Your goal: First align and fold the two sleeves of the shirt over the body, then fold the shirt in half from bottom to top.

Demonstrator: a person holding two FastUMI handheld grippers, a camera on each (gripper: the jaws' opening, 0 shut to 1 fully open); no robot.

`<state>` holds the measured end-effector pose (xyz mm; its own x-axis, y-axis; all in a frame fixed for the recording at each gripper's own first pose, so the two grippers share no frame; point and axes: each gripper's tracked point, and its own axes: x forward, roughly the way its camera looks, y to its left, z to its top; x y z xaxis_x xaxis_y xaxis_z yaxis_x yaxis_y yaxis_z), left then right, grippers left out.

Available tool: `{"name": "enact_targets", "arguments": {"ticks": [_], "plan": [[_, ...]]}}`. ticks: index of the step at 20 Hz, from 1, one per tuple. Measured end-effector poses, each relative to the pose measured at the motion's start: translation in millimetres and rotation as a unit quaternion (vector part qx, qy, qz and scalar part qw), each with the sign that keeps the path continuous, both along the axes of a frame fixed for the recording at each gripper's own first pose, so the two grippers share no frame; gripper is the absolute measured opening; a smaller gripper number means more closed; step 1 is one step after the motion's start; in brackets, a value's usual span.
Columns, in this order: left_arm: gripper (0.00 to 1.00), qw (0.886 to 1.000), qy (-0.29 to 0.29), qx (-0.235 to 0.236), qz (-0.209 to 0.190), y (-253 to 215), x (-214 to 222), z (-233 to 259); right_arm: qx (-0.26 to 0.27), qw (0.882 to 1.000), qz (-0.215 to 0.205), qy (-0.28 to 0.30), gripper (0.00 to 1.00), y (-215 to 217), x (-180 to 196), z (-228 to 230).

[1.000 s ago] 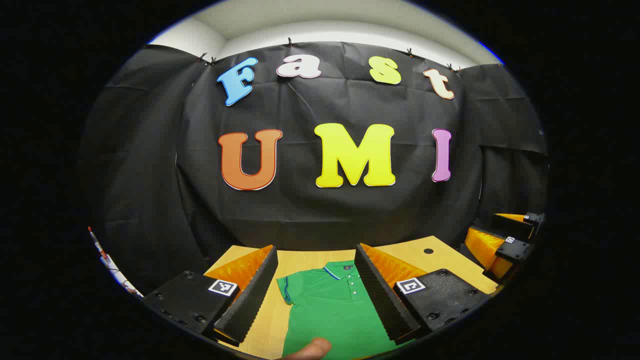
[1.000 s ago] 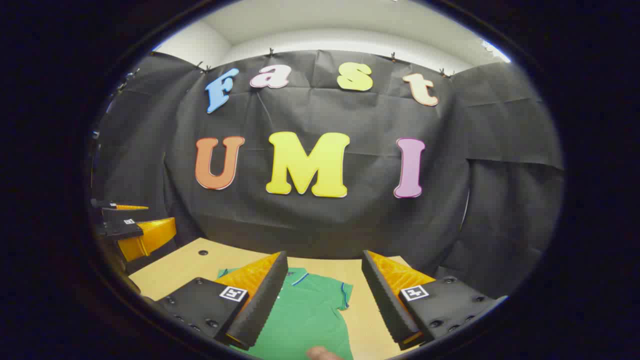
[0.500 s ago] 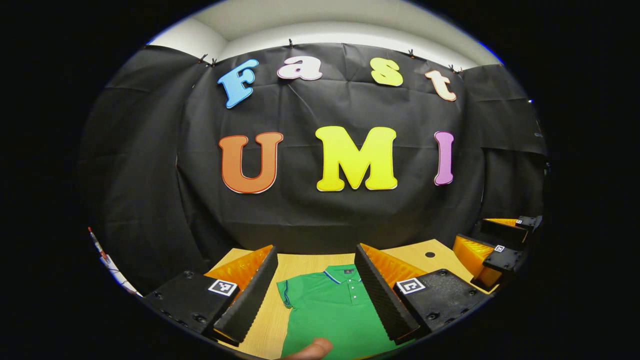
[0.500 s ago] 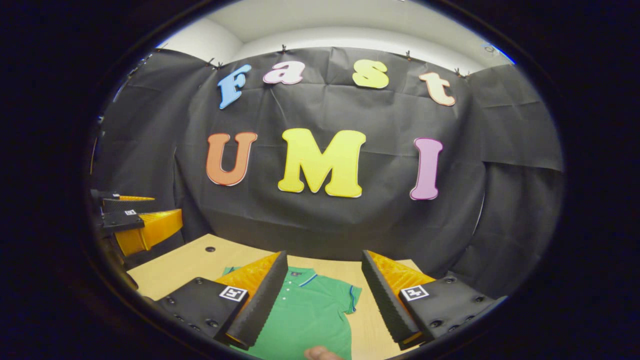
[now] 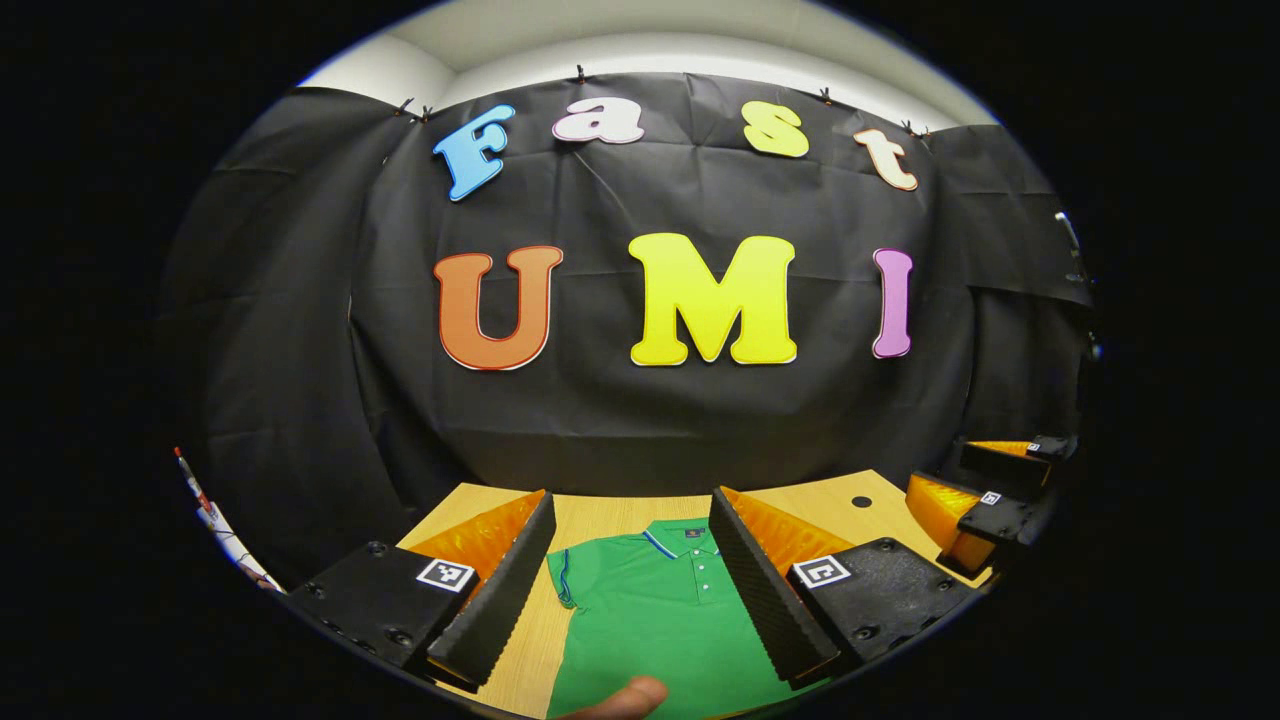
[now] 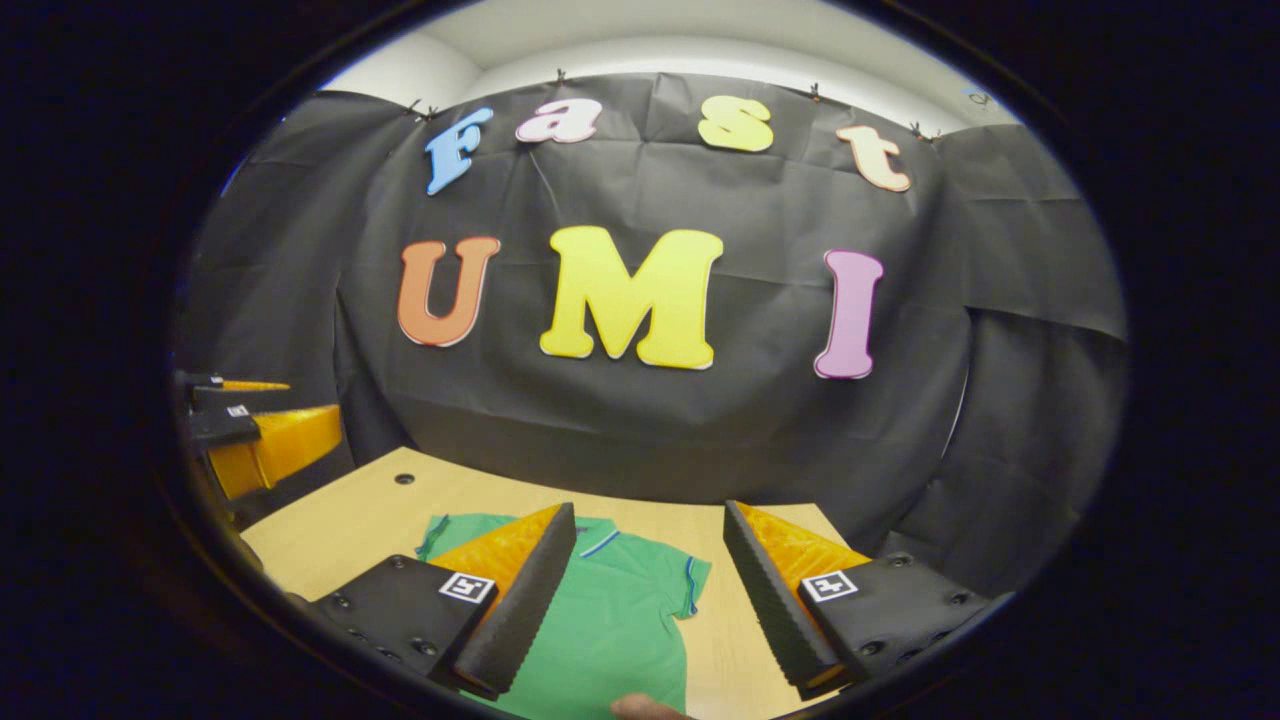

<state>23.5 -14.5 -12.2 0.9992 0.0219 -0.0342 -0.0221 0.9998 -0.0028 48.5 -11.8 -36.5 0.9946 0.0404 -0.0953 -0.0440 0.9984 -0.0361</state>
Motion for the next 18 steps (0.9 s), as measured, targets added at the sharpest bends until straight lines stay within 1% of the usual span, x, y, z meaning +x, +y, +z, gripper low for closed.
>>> {"name": "enact_targets", "arguments": {"ticks": [4,7,8,9,10,11,12,13,15,16,18], "plan": [[1.00,1.000,0.008,0.006,0.006,-5,5,-1,0.000,0.999,-0.007,0.047,0.95,-16,28,-49],[1.00,1.000,0.015,0.005,0.017,-6,5,4,-0.004,0.996,-0.003,0.087,0.95,-24,54,-92],[1.00,1.000,0.019,0.004,0.021,-6,4,3,-0.005,0.995,-0.003,0.096,0.90,-28,63,-106],[0.99,1.000,0.021,0.001,0.024,-9,4,6,-0.004,0.994,-0.002,0.108,0.90,-31,72,-121],[0.99,0.999,0.019,0.001,0.027,-11,3,12,-0.003,0.993,-0.001,0.122,0.90,-33,82,-135],[0.99,0.999,0.016,0.003,0.031,-13,3,15,-0.002,0.991,-0.002,0.136,0.96,-37,92,-150],[1.00,0.999,0.014,0.005,0.035,-15,2,19,-0.001,0.989,-0.002,0.151,0.96,-40,101,-164],[1.00,0.999,0.012,0.008,0.038,-17,2,21,0.000,0.986,-0.003,0.164,0.90,-43,111,-177],[1.00,0.999,0.015,0.015,0.044,-22,-1,20,0.008,0.982,-0.006,0.191,0.90,-49,131,-202],[1.00,0.998,0.019,0.021,0.049,-22,-3,16,0.014,0.979,-0.010,0.201,0.96,-53,143,-213],[1.00,0.997,0.039,0.028,0.062,-20,-6,3,0.026,0.975,-0.018,0.221,0.95,-60,169,-234]]}}
